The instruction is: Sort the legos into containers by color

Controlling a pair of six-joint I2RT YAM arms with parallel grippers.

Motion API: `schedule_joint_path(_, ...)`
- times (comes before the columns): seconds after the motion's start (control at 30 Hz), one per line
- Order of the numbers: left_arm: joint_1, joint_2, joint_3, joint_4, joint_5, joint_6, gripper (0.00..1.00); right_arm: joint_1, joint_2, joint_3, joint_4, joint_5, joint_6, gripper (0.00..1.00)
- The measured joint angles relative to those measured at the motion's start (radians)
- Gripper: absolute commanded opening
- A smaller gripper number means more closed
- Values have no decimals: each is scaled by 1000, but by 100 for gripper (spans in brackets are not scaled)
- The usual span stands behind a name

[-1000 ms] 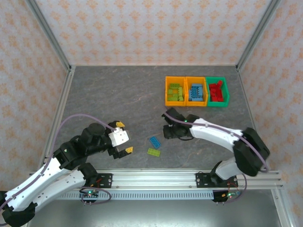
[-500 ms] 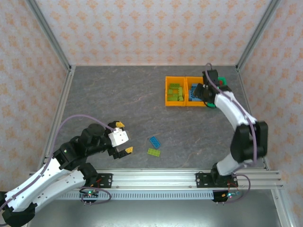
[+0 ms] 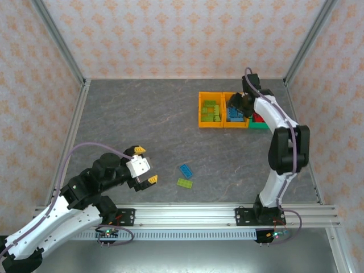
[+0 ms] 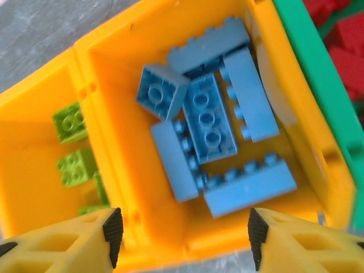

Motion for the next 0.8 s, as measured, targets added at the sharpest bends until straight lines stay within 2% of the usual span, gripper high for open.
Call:
schedule_joint_path(0.17,0,6,0,6,2,0,100,48,-313,-196,-4,-68,2,67)
schedule_joint_path(0.27,0,11,0,8,4,0,100,155,-453,-272,-23,-82,-5,68)
schedule_joint_path(0.37,0,15,0,8,8,0,100,303,-531,-343,-40,-75,-8,69)
schedule_joint_path(0.57,0,24,0,9,22,0,100,579,-517,-431,-87,-41,-8,75)
schedule_joint_path(0.8,0,37,0,9,34,1,100,784,-322,-431,-67,-3,1,79)
